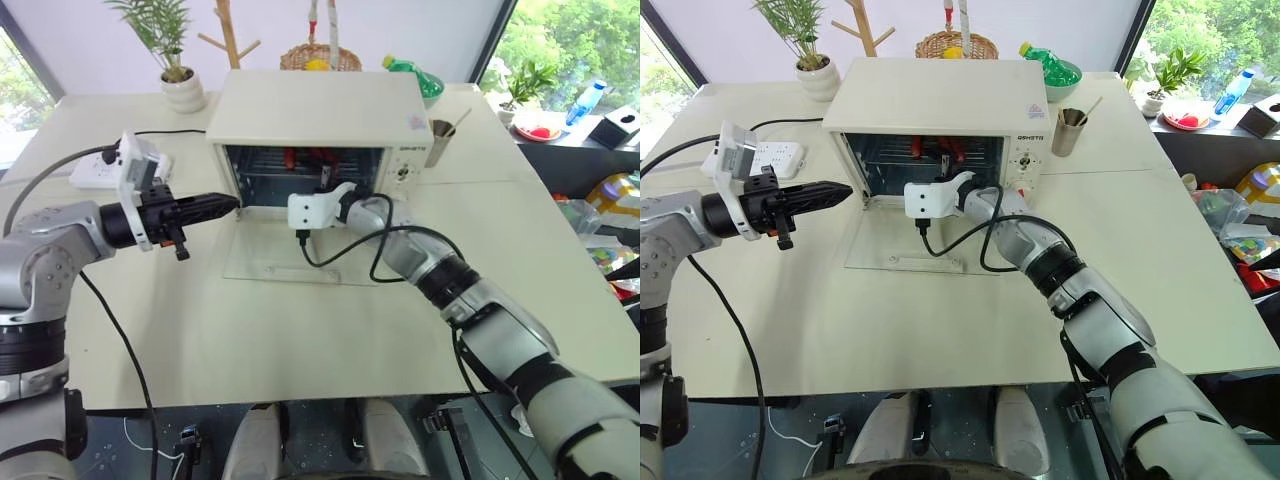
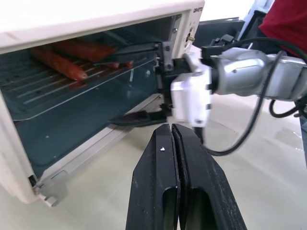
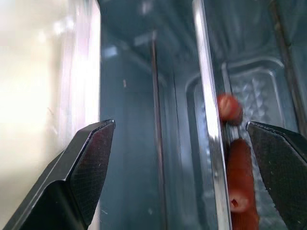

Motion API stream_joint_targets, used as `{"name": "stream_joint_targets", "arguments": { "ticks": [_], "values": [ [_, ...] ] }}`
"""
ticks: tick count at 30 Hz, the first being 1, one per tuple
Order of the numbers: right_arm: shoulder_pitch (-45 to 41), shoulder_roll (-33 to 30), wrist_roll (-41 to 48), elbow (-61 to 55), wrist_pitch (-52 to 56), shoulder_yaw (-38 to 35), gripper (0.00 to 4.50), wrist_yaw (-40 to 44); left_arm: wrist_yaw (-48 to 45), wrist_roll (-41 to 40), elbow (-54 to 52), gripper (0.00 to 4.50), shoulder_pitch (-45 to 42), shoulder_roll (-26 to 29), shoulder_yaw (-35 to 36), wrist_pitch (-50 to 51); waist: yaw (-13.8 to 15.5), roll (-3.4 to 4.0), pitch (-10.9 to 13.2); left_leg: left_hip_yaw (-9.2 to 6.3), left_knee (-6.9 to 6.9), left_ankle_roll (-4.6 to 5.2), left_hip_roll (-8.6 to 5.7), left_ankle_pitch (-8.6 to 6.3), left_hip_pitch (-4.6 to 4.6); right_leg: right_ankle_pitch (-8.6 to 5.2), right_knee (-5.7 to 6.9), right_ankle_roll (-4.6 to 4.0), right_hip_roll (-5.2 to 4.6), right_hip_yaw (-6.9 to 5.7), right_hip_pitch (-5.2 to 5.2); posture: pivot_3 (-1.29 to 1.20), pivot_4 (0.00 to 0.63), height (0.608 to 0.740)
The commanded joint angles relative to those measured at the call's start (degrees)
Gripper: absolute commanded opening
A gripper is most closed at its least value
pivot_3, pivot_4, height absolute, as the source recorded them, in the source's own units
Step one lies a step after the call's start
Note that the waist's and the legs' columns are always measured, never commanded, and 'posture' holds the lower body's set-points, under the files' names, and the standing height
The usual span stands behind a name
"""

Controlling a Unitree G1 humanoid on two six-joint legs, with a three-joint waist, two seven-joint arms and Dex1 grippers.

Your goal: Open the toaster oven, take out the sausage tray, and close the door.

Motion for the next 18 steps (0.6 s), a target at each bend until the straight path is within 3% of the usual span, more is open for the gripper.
{"name": "stream_joint_targets", "arguments": {
  "ticks": [1, 11, 18],
  "values": [
    [-3.46, 1.93, -2.2, 5.06, -3.59, 0.14, 4.5, -2.74, 0.56, -1.25, -1.07, 0.03, -0.86, 0.3, 1.27, -0.6, 0.0, 0.0, 0.0, -0.01, -0.01, 0.0, 0.0, 0.0, 0.01, -0.01, 0.0, -0.01, 0.0, 0.0, 0.0, 0.0, 0.15, 0.74],
    [-11.03, 6.78, -5.69, 23.01, -7.22, -0.13, 4.5, -9.46, 1.18, -1.12, -0.22, 0.03, -2.0, -0.22, 0.46, -1.42, -0.06, 0.0, 0.0, 0.01, -0.02, -0.03, 0.0, 0.02, 0.02, -0.01, 0.02, -0.02, -0.01, 0.02, 0.0, 0.0, 0.15, 0.74],
    [-13.23, 7.27, -5.86, 28.35, -7.82, -0.83, 4.5, -11.7, 1.54, -1.51, -0.67, 0.03, -1.64, -0.14, 0.86, -1.4, 0.01, 0.0, 0.0, 0.01, -0.03, -0.06, -0.01, 0.04, 0.02, 0.0, 0.03, -0.03, -0.03, 0.03, 0.0, 0.0, 0.15, 0.74]
  ]
}}
